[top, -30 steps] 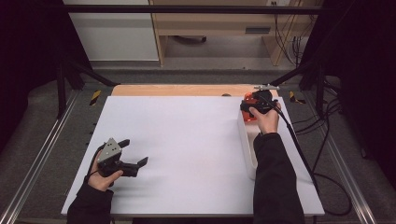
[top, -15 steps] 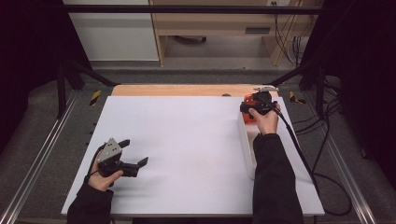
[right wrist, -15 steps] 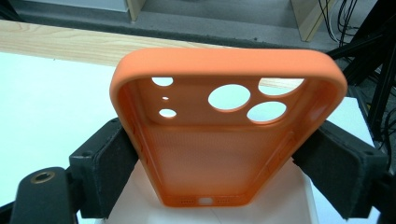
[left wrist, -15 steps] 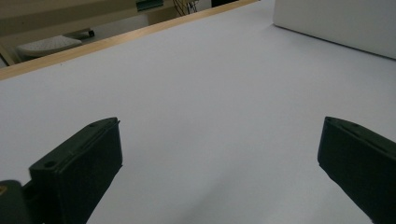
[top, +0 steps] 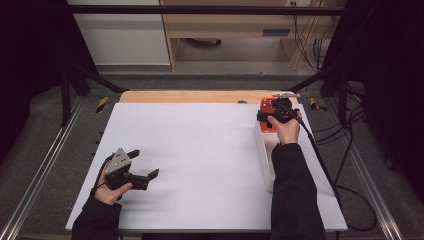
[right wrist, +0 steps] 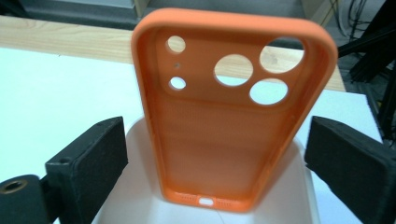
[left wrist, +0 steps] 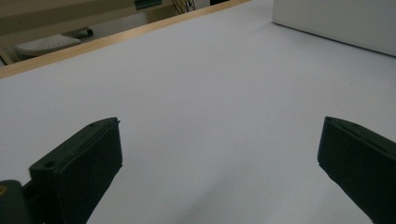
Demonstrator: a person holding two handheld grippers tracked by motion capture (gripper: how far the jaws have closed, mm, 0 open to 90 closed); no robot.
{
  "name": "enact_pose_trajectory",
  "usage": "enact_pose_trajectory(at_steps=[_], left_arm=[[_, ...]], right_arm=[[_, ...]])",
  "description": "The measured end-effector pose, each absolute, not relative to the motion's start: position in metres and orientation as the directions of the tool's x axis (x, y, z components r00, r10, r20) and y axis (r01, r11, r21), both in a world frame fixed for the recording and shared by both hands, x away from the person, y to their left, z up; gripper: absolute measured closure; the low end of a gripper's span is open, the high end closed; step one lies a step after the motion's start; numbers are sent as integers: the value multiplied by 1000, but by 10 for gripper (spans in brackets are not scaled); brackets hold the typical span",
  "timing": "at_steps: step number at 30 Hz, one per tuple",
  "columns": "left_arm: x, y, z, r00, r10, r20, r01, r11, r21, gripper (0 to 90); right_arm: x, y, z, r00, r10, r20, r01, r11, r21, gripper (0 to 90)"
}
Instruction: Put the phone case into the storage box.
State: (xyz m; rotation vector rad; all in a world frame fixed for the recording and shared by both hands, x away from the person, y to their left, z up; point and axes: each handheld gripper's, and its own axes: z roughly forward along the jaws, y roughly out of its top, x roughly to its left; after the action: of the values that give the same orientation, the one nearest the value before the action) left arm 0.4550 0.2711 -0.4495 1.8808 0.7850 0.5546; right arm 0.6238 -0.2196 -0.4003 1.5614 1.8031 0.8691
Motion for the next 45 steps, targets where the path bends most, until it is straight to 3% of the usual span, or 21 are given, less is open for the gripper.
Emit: enact_pose_trajectory(at_steps=[27,45], left_arm=[[455,270,-449,687,726,36,275,-306,911,0],[454,269,-449,690,722,40,271,-310,911,0]], right_arm=[[602,-227,-380,-197,980,1,545,109,831,8],[550,-222,-355,-443,897,4,400,194,896,6]])
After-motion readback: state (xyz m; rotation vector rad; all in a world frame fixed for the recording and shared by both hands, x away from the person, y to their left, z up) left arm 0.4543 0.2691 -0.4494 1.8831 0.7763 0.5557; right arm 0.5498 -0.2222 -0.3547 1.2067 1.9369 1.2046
